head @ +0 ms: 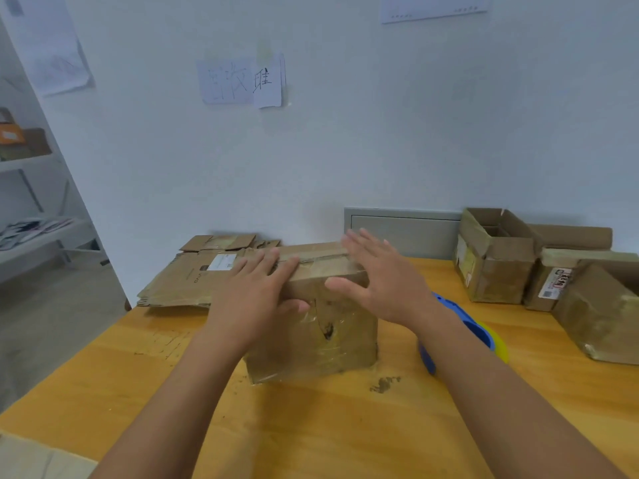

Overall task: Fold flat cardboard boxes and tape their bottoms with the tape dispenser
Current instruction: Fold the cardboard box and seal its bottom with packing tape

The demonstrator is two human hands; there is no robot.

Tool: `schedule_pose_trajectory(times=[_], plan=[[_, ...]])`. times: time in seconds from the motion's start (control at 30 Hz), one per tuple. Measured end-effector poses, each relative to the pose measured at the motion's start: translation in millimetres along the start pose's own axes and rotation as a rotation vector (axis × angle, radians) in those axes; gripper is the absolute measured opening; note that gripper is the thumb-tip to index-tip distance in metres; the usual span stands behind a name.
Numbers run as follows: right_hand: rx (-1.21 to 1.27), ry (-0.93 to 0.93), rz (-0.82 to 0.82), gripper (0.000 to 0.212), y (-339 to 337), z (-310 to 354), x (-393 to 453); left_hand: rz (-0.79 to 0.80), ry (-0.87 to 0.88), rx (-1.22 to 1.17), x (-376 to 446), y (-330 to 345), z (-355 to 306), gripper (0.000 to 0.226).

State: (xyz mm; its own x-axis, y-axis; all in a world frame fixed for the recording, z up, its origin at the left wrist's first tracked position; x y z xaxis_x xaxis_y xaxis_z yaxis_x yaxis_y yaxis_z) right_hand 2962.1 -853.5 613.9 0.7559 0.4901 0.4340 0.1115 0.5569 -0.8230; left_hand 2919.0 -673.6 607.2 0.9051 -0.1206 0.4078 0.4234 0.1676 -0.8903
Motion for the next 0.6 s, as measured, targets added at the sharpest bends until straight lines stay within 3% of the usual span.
schedule_pose_trajectory(times=[0.07,0.13,0.23,0.3,0.37,0.5,0.6], plan=[[0.270,0.143,-0.203,0.080,-23,-33,-20,-0.021,0.003,-0.017,-1,0,2,0.077],[0.205,0.376,-0.286,0.065,-33,-76,-47,-0.024,0.008,-0.021,4,0,2,0.075],[-0.195,0.693,0.066,0.060,-5,-115,-88,-0.045,0.022,-0.018,13,-4,-5,0.073],[-0.284,0.723,0.230,0.069,20,-121,-107,-0.076,0.041,-0.008,17,-7,-12,0.072],[-0.291,0.702,0.245,0.069,33,-121,-114,-0.084,0.057,-0.012,23,-10,-20,0.071],[-0.184,0.697,0.083,0.067,22,-126,-116,-0.115,0.070,-0.023,32,-15,-28,0.068],[0.064,0.647,-0.130,0.059,-7,-134,-123,-0.132,0.102,-0.022,38,-16,-40,0.067]])
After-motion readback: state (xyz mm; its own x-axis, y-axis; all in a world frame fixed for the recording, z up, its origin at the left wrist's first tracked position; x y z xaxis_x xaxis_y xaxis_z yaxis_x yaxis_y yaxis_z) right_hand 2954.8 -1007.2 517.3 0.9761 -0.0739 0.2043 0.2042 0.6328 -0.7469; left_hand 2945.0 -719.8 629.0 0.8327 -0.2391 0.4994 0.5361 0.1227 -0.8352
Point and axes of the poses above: each hand's wrist, its own x-axis towards the middle knuckle, its own y-axis out of the palm, z = x × y, the point moved 8 cm from there along x, towards the middle knuckle, and after that the axes turned 8 degrees about x, right-handed, at the moved point
